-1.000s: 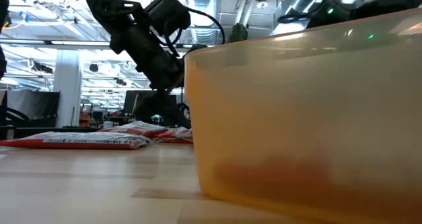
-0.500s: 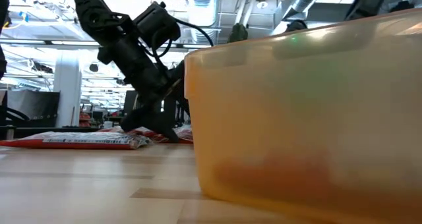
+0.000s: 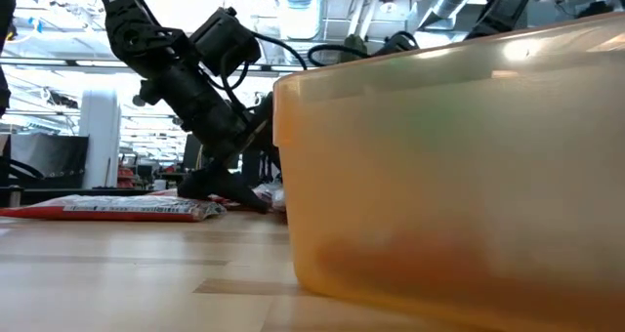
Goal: Sort popcorn bags into baskets
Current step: Put the red popcorn bag into the orange container
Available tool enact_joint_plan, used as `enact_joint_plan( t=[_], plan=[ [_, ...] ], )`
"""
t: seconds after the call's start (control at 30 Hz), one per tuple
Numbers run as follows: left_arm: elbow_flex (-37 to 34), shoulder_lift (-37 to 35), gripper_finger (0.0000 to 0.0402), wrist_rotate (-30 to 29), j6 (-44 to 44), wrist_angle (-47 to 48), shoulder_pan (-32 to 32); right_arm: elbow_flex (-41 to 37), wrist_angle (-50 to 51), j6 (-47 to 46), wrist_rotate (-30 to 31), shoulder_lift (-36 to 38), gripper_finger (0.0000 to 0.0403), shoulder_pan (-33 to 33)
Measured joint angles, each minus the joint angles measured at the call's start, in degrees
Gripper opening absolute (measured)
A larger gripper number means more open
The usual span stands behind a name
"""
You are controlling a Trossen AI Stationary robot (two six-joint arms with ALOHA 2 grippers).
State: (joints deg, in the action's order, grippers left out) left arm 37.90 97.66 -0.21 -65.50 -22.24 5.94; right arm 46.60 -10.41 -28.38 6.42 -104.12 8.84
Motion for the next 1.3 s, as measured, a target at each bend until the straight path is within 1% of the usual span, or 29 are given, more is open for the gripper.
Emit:
enact_joint_plan(
  t=[0.1, 0.23, 0.3, 0.4, 0.5, 0.67, 0.7, 0.73, 0.93, 1.03, 1.1, 1.17, 1.3],
  plan=[
    [0.44, 2.03, 0.0256, 0.67, -1.94, -5.03, -0.31, 0.90, -0.05, 0.29, -2.17, -0.22, 0.0254, 0.00],
    [1.27, 4.72, 0.0254, 1.00, -3.87, -7.44, -0.69, 1.42, 0.05, 2.02, -2.93, -0.17, 0.0254, 0.00],
    [1.97, 6.02, 0.0242, 1.55, -4.38, -7.63, -1.02, 1.53, 0.25, 3.17, -2.80, -0.19, 0.0254, 0.10],
    [2.89, 7.96, 0.0202, 2.54, -4.65, -7.91, -1.60, 1.54, 1.50, 3.98, -2.63, 0.68, 0.0254, 0.66],
    [3.24, 8.51, 0.0145, 2.24, -4.93, -8.15, -1.86, 1.52, 4.81, 5.87, -2.60, 4.00, 0.0254, 1.66],
    [3.29, 7.71, 0.0044, 3.47, -4.87, -8.34, -1.13, 1.54, 12.59, 8.74, -2.15, 14.88, 0.0254, 4.18],
    [3.31, 7.45, 0.0026, 3.68, -4.97, -8.39, -0.98, 1.54, 14.15, 8.82, -2.15, 17.42, 0.0254, 4.60],
    [3.31, 6.95, 0.0016, 3.94, -5.08, -8.35, -0.79, 1.54, 16.25, 8.83, -2.15, 20.33, 0.0254, 5.02],
    [3.24, 3.10, 0.0021, 4.98, -4.39, -8.21, 0.47, 1.54, 27.60, 8.96, -1.78, 37.42, 0.0254, 5.99],
    [3.25, 0.46, 0.0010, 4.70, -3.86, -7.91, 1.09, 1.54, 31.75, 8.79, -1.75, 45.93, 0.0254, 5.92],
    [3.25, -1.77, 0.0007, 4.54, -4.19, -7.48, 1.47, 1.54, 33.46, 6.65, -1.75, 51.34, 0.0254, 5.92],
    [3.25, -4.47, 0.0009, 3.53, -4.97, -7.08, 1.65, 1.54, 34.29, 4.21, -1.02, 56.42, 0.0254, 5.95],
    [3.25, -10.38, 0.0006, -1.21, -5.41, -5.44, 1.11, 1.54, 36.71, 1.89, 0.85, 65.08, 0.0254, 5.94]
  ],
)
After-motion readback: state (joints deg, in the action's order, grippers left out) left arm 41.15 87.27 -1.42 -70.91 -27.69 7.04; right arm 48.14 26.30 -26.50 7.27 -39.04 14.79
